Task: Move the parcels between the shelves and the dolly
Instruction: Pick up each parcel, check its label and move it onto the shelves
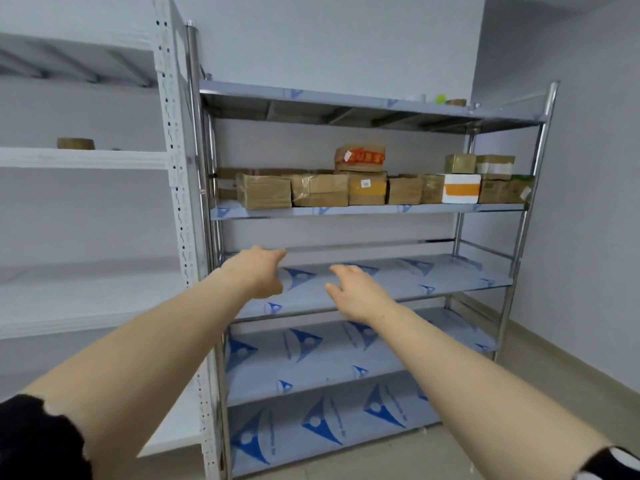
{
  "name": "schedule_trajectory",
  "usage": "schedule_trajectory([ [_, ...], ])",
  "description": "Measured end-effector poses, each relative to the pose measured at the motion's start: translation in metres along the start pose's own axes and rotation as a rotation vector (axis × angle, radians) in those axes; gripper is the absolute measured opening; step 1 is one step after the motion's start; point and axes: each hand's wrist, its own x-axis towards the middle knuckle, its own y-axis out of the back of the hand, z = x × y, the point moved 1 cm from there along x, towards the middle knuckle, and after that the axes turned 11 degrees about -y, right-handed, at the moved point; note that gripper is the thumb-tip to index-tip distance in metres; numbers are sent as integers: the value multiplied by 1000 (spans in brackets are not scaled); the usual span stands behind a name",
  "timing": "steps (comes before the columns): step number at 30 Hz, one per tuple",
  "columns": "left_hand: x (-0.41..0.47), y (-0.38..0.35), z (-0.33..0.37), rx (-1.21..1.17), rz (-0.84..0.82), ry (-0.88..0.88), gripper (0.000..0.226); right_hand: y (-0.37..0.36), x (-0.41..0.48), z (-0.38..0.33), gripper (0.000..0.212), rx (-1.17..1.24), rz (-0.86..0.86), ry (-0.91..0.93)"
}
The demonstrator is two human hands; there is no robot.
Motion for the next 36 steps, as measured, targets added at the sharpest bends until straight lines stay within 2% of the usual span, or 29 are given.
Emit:
schedule_trajectory([
  [9, 170, -13, -72, 137, 89, 151, 81, -7, 221, -18, 43, 35, 58, 216],
  [15, 267, -10, -121, 136, 119, 250, 74, 1, 349, -35, 45, 78, 52, 312],
  [20, 314, -10, -175, 67, 191, 337, 69, 3, 416, -64, 45, 122, 66, 354],
  [24, 352, -3, -208, 19, 259, 335, 64, 3, 462, -85, 43, 171, 121, 320],
  [29, 386, -3, -239, -19, 258, 318, 62, -6, 507, -111, 47, 192, 147, 223],
  [33, 399, 0, -253, -84, 307, 269, 48, -12, 527, -130, 50, 235, 142, 135],
  [36, 407, -1, -263, -147, 350, 264, 45, -15, 528, -140, 44, 304, 210, 67],
])
